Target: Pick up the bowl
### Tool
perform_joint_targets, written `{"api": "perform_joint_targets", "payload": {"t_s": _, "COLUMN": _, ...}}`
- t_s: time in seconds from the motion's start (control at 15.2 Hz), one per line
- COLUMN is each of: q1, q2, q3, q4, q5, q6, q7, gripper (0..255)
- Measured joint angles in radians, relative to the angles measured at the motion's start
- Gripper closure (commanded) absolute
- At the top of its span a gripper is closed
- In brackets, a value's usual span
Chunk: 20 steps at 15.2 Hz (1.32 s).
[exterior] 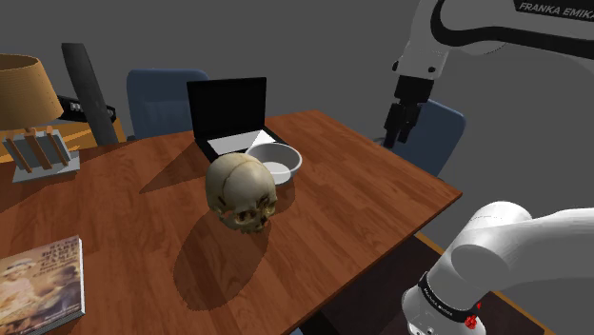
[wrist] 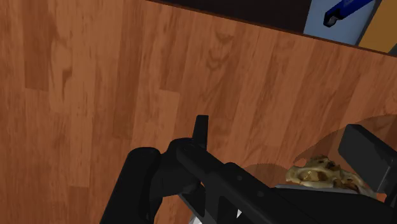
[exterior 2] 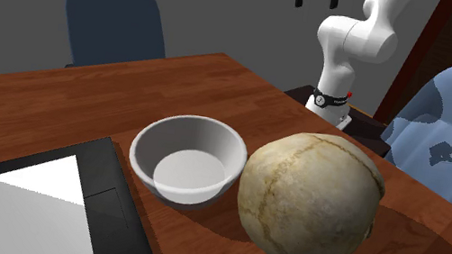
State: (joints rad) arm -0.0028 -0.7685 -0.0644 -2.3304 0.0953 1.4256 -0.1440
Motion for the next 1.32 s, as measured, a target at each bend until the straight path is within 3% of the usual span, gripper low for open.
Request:
{"api": "perform_joint_targets", "payload": {"t_s": 0.13, "q1": 0.000, "q2": 0.018, "q3": -0.003, "q4": 0.008, "q5": 0.001, "q6": 0.010, "q7": -0.003, "gripper": 0}}
{"api": "perform_joint_targets", "payload": {"t_s": 0.73, "q1": 0.012, "q2": 0.301, "q3": -0.042, "q4": 0.059, "q5": 0.048, "q6": 0.241, "q7": -0.055, "gripper": 0}}
{"api": "perform_joint_targets", "payload": {"t_s": 1.32, "q1": 0.026, "q2": 0.640, "q3": -0.076, "q4": 0.252, "q5": 0.136, "q6": 0.380, "q7": -0.122, "gripper": 0}}
